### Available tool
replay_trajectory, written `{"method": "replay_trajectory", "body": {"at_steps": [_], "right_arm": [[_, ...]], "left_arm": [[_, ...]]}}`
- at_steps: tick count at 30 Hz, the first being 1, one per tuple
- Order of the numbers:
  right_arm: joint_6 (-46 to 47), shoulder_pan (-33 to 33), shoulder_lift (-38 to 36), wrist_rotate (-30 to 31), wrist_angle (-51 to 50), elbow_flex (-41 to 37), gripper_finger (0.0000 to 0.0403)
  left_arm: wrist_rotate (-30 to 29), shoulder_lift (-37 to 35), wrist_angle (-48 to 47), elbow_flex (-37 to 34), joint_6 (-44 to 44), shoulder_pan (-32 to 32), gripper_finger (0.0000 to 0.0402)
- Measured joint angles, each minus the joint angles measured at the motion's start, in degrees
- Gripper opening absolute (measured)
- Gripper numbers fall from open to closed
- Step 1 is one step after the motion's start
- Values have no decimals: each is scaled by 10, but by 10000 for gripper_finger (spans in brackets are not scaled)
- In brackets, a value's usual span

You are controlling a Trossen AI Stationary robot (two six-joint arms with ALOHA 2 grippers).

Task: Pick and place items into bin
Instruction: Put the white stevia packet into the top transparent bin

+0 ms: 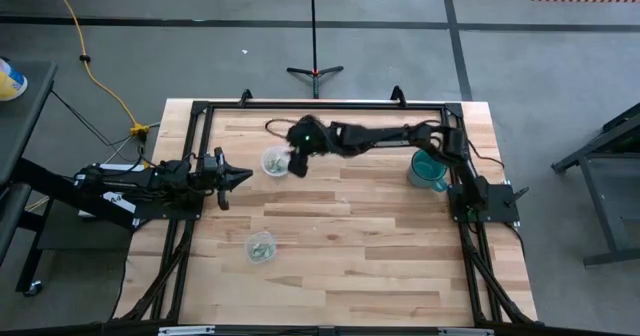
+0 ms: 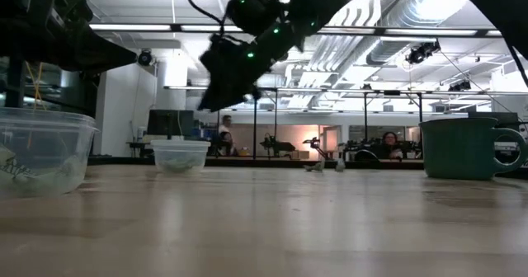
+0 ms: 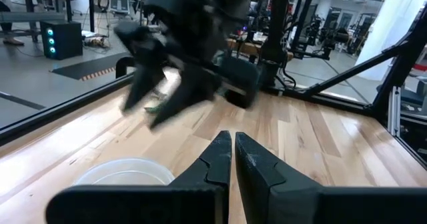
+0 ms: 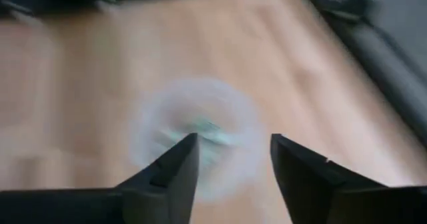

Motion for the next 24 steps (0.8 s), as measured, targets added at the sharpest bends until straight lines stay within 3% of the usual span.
{"method": "replay_trajectory", "body": {"at_steps": [3,6,9,17,24], "right_arm": [[-13,-22,-16,69,-94,1,202],[-14,-52,-16,86,-188,0,219],[-14,-88,-16,55,-257,-1,228],[-52,-173,-16,-30,-321,-22,232],[-73,-203,-16,-48,-363,-63,232]], "left_arm": [[4,0,0,0,-4,0,56],[11,0,0,0,-4,0,56],[11,0,0,0,-4,0,56],[11,0,0,0,-4,0,56],[11,0,0,0,-4,0,56]]}}
